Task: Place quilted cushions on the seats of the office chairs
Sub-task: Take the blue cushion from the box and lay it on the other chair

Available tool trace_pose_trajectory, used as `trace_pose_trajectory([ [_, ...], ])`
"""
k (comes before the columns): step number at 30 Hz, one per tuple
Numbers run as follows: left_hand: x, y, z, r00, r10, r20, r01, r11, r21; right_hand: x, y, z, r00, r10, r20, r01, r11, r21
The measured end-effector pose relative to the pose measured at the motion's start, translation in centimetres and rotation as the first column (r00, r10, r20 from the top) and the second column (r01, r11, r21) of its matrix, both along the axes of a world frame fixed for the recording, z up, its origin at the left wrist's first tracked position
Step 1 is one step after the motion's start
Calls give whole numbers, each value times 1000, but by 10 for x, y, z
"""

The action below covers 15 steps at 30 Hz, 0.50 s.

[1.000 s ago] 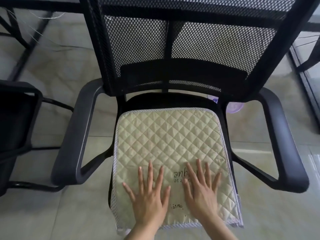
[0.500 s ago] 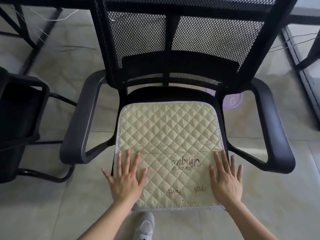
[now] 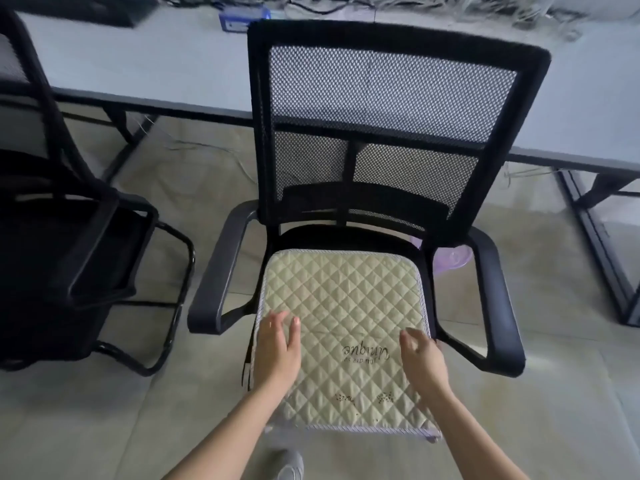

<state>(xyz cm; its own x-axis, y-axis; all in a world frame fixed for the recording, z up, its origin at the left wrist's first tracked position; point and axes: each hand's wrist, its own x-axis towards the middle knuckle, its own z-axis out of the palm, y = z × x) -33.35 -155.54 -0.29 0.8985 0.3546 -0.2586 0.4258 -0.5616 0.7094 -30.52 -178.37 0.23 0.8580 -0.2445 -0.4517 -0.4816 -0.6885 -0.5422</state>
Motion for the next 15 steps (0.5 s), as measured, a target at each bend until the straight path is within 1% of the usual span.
trace_pose_trajectory([
  [2,-2,13,29,999,20,36,-17,997,-72,2,8,30,1000,23,8,-23,1000,16],
  [6,-10,55,80,997,50,60,-45,996,-76,7,28,88,996,88,27,-89,995,38],
  [9,-23,92,114,988,142,64,-137,988,-75,6,50,128,994,102,41,-105,991,87],
  [12,-36,127,146,967,238,92,-225,965,-137,3,81,160,985,154,78,-162,979,124],
  [15,-52,162,173,950,290,115,-268,947,-177,-2,119,183,966,222,131,-241,959,148],
])
